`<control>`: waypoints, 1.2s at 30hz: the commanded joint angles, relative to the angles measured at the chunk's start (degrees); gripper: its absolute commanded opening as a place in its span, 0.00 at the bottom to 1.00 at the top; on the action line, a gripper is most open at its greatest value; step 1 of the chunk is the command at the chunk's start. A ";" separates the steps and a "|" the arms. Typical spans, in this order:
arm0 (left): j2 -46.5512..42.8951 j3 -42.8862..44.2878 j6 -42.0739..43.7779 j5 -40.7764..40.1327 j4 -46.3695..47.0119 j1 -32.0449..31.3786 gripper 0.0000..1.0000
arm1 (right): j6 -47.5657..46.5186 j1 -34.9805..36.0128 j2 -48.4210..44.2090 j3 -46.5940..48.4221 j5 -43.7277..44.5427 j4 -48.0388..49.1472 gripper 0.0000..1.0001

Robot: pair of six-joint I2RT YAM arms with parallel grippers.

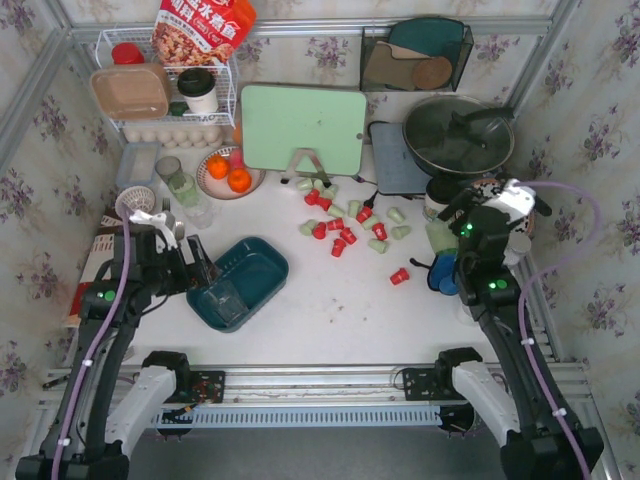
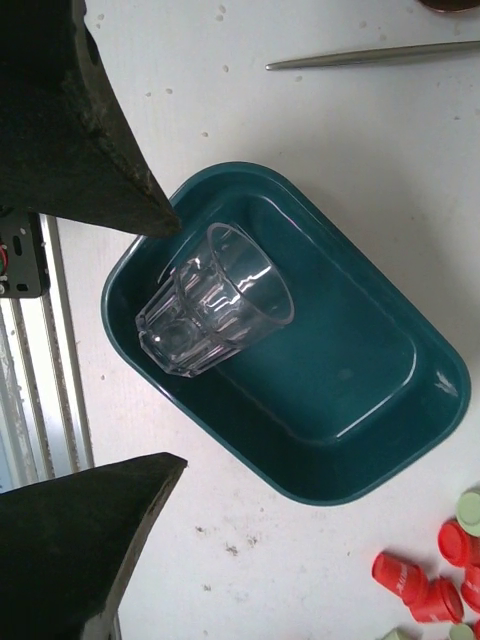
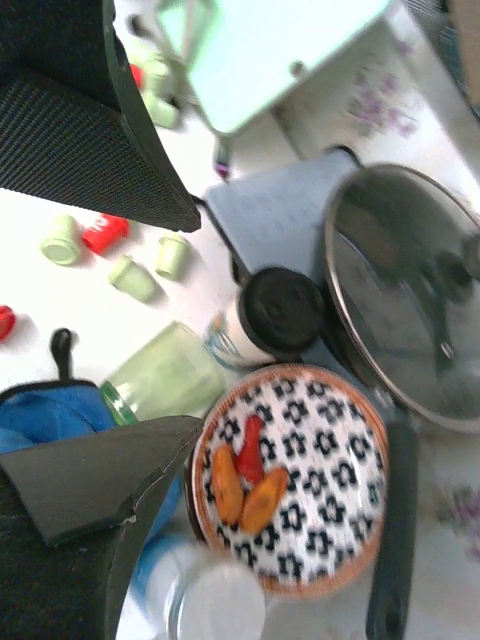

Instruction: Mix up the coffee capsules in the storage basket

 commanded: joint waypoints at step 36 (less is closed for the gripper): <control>27.53 -3.58 -5.45 -6.36 9.34 -7.64 0.66 | -8.22 21.75 15.72 -12.31 -13.70 25.25 0.81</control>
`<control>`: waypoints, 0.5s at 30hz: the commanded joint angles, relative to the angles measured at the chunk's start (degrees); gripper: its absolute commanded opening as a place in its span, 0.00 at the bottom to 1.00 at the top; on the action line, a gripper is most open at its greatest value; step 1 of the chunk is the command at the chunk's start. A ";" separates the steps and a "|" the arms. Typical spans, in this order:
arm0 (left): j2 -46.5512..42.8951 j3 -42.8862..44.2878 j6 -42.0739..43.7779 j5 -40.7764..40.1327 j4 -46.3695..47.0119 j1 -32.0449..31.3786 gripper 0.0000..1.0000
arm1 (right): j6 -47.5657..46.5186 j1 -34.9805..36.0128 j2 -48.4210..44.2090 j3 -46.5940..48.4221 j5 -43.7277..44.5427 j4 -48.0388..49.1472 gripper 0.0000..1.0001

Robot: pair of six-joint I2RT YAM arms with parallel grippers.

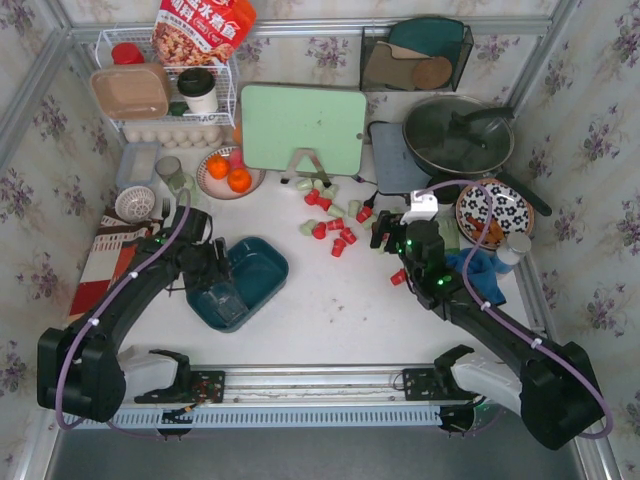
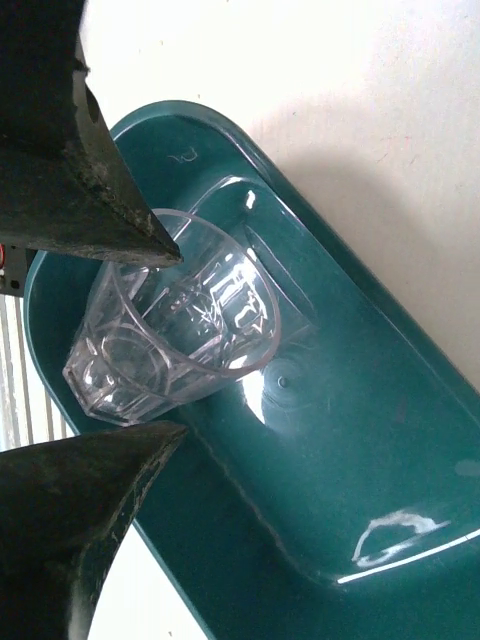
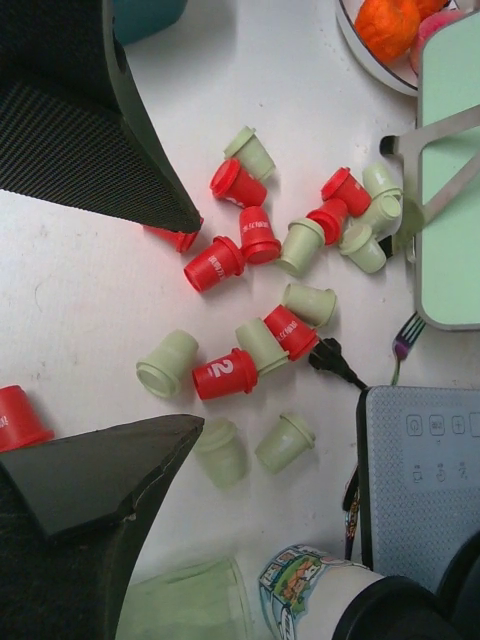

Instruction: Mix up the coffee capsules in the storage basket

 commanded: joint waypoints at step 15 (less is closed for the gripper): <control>-6.44 -9.79 -2.77 7.40 7.69 -0.02 0.46 | 0.28 0.00 4.15 0.84 -2.26 2.67 0.81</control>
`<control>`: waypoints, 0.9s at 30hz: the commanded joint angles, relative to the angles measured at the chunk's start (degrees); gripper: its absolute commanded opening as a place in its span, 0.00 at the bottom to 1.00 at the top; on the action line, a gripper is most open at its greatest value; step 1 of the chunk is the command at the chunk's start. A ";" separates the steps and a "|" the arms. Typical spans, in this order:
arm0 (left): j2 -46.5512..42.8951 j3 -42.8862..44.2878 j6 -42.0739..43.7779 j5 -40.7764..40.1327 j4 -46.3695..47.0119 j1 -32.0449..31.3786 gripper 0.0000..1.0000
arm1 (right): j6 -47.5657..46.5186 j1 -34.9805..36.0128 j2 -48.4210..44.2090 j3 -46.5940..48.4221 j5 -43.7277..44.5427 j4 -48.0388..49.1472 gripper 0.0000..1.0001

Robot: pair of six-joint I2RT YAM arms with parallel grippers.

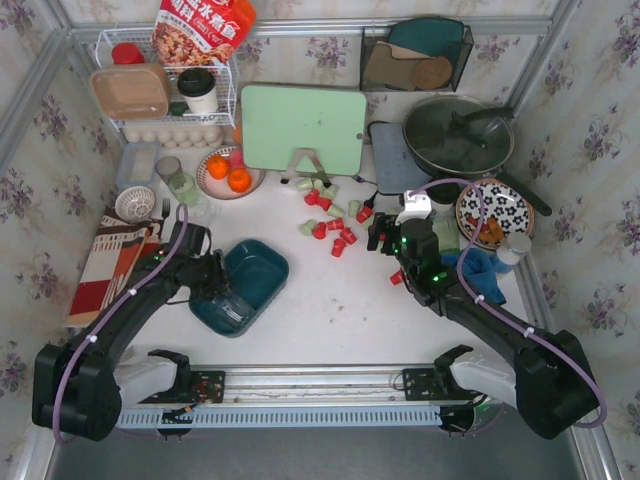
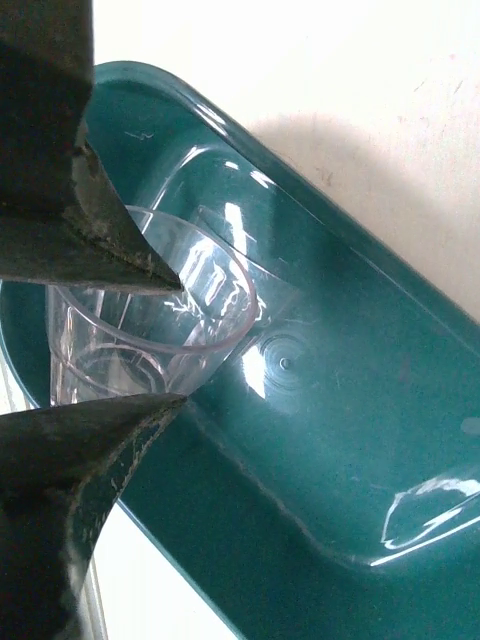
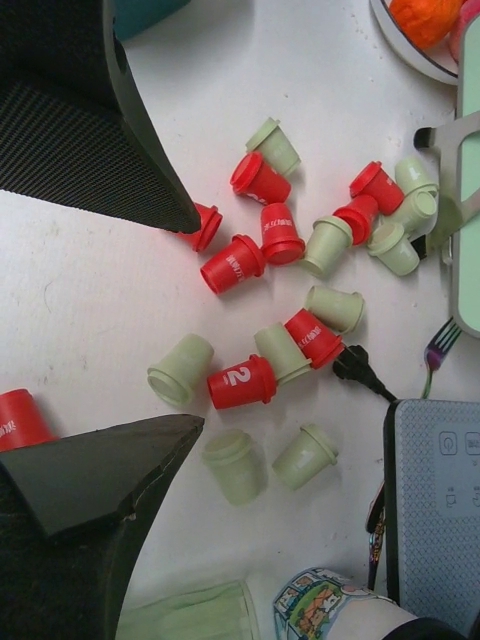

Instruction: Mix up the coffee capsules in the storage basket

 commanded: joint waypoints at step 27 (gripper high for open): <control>-6.31 5.73 -6.17 -16.73 -1.84 -16.81 0.00 | -0.15 0.00 4.41 1.27 0.27 2.42 0.82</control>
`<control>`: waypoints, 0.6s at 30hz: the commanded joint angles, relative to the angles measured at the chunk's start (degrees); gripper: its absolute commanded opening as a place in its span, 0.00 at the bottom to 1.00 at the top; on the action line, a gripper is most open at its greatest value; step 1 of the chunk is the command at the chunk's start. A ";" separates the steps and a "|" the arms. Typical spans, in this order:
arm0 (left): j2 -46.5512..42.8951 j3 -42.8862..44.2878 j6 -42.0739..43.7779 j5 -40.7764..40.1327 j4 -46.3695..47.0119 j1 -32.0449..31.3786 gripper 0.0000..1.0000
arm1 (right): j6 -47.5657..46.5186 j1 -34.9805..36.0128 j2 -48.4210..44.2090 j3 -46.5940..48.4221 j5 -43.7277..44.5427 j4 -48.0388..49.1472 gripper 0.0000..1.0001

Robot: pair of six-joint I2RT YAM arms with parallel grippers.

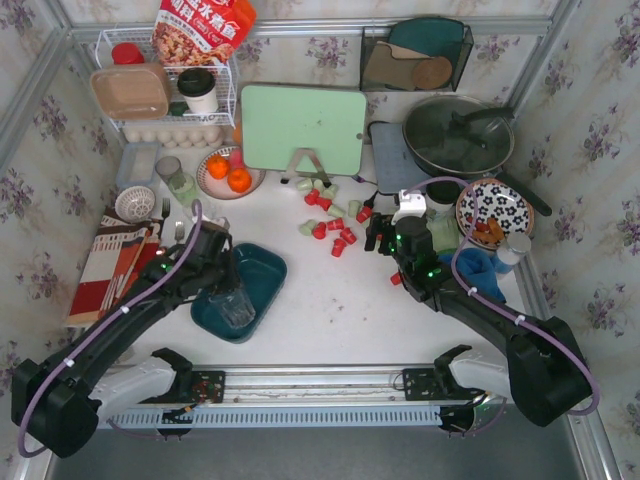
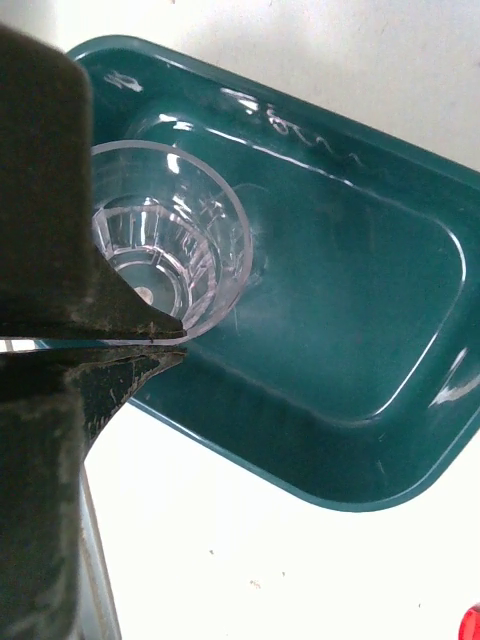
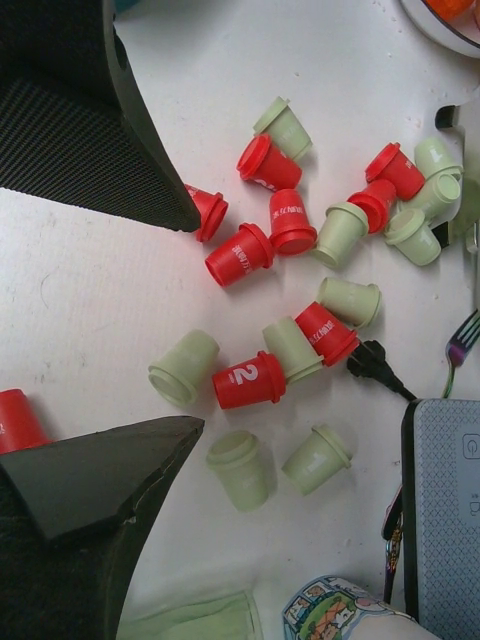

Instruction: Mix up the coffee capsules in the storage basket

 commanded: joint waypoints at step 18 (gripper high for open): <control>8.63 22.30 12.86 -24.47 2.94 -4.93 0.00 | 0.75 0.06 -0.73 0.16 -0.86 2.08 0.82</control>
